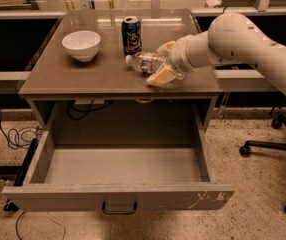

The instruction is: Pick water bottle from top drawer and place on counter

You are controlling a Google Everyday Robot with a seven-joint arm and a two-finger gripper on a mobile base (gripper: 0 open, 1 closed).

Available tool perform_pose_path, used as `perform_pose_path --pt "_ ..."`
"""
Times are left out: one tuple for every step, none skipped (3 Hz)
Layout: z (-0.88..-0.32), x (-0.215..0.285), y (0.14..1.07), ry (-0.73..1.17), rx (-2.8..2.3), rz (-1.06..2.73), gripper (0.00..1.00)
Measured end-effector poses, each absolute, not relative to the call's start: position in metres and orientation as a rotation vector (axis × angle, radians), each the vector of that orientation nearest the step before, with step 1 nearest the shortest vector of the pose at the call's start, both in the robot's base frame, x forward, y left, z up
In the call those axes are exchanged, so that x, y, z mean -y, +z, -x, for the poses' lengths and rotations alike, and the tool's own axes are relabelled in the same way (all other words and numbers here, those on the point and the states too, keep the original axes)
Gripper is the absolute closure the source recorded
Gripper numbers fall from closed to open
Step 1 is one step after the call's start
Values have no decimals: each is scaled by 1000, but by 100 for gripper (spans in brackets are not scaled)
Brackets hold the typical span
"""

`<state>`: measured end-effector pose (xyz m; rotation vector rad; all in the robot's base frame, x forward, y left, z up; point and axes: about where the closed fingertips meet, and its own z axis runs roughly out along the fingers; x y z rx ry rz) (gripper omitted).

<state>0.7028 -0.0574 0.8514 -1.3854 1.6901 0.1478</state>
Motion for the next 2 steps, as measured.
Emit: perform_pose_path --pt "-703 57 851 148 -1690 1385 0" --pt "-703 57 851 148 -1690 1385 0"
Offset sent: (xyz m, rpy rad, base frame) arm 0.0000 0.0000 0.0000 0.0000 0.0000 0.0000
